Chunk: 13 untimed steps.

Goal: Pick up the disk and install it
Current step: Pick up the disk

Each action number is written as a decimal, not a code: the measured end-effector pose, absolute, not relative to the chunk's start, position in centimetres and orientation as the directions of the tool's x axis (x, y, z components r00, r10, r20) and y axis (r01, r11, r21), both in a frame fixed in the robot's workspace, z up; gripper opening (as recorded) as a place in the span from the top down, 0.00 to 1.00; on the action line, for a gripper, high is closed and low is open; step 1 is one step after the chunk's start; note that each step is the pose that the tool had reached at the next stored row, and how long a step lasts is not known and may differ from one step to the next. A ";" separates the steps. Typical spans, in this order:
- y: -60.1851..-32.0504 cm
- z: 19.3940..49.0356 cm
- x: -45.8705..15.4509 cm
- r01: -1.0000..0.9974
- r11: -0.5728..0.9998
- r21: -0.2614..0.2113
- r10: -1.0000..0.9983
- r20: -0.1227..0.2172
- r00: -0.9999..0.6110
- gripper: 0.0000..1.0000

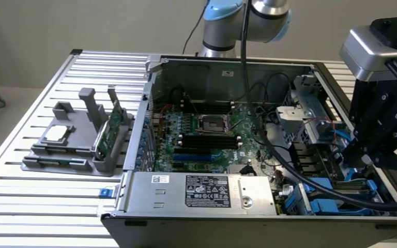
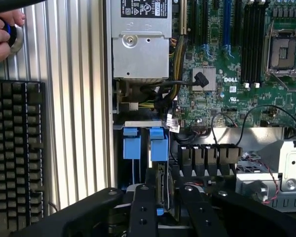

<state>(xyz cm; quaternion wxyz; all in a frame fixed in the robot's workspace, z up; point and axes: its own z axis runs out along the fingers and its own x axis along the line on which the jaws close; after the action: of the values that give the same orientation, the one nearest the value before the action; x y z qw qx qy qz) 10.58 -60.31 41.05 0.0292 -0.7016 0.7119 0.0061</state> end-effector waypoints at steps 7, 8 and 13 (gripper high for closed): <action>-60.3 40.0 11.5 -0.999 0.015 -0.031 -0.999 -0.049 -0.014 0.89; -60.3 39.8 11.6 -0.999 0.015 -0.031 -0.999 -0.049 -0.014 0.89; -60.3 38.9 12.2 -0.999 0.015 -0.031 -0.999 -0.049 -0.014 0.89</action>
<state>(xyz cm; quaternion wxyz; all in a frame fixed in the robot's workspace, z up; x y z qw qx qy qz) 12.21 -60.26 38.93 0.0283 -0.7016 0.7119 0.0062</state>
